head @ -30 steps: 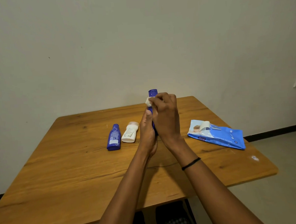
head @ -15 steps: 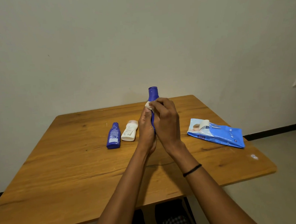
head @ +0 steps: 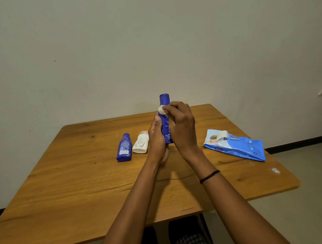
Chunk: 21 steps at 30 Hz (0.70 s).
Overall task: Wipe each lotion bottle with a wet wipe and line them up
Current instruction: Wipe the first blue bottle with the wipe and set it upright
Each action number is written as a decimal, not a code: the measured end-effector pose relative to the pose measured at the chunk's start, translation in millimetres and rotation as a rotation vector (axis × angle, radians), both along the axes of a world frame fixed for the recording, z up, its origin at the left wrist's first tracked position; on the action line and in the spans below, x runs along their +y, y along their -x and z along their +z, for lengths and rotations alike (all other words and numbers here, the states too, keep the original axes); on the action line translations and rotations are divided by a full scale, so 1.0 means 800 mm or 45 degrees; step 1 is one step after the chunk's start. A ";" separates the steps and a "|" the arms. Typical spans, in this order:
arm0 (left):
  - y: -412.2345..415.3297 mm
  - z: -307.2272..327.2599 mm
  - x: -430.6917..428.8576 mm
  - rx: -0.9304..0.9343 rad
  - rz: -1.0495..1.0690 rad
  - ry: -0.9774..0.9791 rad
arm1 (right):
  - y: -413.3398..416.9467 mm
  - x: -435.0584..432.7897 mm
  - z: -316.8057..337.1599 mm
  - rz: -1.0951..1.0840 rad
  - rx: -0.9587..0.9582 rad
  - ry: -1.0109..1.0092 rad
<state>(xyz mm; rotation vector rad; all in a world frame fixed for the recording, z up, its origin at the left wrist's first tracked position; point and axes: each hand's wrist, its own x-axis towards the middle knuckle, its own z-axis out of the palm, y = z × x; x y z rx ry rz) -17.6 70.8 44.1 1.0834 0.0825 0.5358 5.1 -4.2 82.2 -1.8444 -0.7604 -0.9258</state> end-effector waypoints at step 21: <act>0.007 0.005 0.000 0.073 -0.040 0.132 | -0.019 0.002 0.027 0.069 0.005 -0.080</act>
